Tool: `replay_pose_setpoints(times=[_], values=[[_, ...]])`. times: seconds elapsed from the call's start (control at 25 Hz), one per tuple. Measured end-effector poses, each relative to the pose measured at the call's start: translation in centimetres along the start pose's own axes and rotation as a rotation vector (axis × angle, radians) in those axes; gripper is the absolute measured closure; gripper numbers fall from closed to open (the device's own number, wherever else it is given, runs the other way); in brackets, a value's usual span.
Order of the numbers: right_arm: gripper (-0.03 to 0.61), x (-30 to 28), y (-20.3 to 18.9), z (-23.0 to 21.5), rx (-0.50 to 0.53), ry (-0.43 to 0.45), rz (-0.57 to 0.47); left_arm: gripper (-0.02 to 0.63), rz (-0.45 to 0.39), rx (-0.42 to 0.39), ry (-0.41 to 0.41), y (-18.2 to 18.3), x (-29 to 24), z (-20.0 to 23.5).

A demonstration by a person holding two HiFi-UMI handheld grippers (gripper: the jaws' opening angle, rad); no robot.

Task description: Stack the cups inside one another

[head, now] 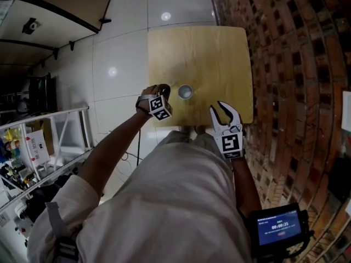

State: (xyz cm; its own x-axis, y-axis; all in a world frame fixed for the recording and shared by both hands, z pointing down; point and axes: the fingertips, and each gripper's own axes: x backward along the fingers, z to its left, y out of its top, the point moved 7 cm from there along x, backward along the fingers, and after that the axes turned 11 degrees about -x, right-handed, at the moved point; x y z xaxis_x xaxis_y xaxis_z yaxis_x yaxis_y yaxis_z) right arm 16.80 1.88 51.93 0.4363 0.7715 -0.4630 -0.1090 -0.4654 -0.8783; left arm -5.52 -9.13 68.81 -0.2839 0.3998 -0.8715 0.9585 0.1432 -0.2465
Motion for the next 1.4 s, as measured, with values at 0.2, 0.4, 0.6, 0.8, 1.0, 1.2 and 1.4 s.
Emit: replay_pose_setpoints(times=[0.2,0.4,0.6,0.8,1.0,1.2,1.4], values=[[0.477,-0.1,-0.4,-0.1,-0.010,0.010,-0.006,0.583,-0.039,0.007,0.061,1.1,2.0,0.9],[0.479,0.0,-0.3,-0.2,-0.010,0.017,-0.001,0.583,-0.087,0.019,0.103,3.1,4.3,1.9],[0.479,0.0,-0.7,-0.4,-0.015,0.025,-0.005,0.583,-0.138,0.000,0.109,5.4,6.3,2.0],[0.479,-0.4,-0.7,-0.8,-0.015,0.029,-0.009,0.583,-0.167,-0.021,0.052,7.3,7.4,1.4],[0.479,-0.9,-0.5,-1.2,-0.012,0.027,-0.016,0.583,-0.184,0.012,-0.057,8.7,7.2,0.1],[0.479,-1.0,-0.2,-1.8,-0.022,0.029,-0.026,0.583,-0.158,0.018,-0.112,9.5,6.8,-0.8],[0.480,-1.0,-0.1,-1.9,-0.035,0.018,-0.025,0.583,-0.119,0.016,-0.174,9.5,6.3,-1.3]])
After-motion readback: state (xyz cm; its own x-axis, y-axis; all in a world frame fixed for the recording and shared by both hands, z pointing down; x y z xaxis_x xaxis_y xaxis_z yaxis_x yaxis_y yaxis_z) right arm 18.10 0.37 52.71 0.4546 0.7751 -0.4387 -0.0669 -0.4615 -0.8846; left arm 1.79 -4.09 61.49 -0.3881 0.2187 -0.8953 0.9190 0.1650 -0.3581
